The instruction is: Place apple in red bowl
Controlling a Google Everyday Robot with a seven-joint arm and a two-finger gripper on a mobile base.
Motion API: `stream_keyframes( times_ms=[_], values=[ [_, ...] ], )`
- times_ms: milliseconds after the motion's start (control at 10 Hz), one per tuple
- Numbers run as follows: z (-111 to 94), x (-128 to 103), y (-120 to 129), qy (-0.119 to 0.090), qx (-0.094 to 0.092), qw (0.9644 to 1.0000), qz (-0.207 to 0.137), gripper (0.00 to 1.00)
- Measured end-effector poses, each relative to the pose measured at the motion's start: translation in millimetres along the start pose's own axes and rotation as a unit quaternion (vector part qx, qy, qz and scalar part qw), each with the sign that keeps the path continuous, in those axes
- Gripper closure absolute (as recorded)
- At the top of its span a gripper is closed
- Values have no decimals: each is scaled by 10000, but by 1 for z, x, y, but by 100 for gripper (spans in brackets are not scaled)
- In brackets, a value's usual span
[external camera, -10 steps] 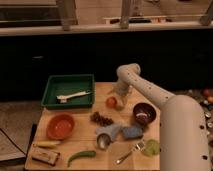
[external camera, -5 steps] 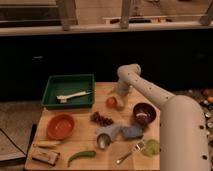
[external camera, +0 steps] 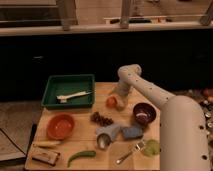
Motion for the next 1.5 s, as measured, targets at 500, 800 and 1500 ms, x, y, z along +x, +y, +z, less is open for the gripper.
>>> stream_keyframes(
  times_ms=[500, 800, 1500],
  values=[
    [-2, -4, -4, -24, 58, 9999, -119, 20],
    [-4, -12, -8, -61, 37, 9997, -252, 20],
    [1, -30, -8, -206, -41, 9983, -537, 27]
  ],
)
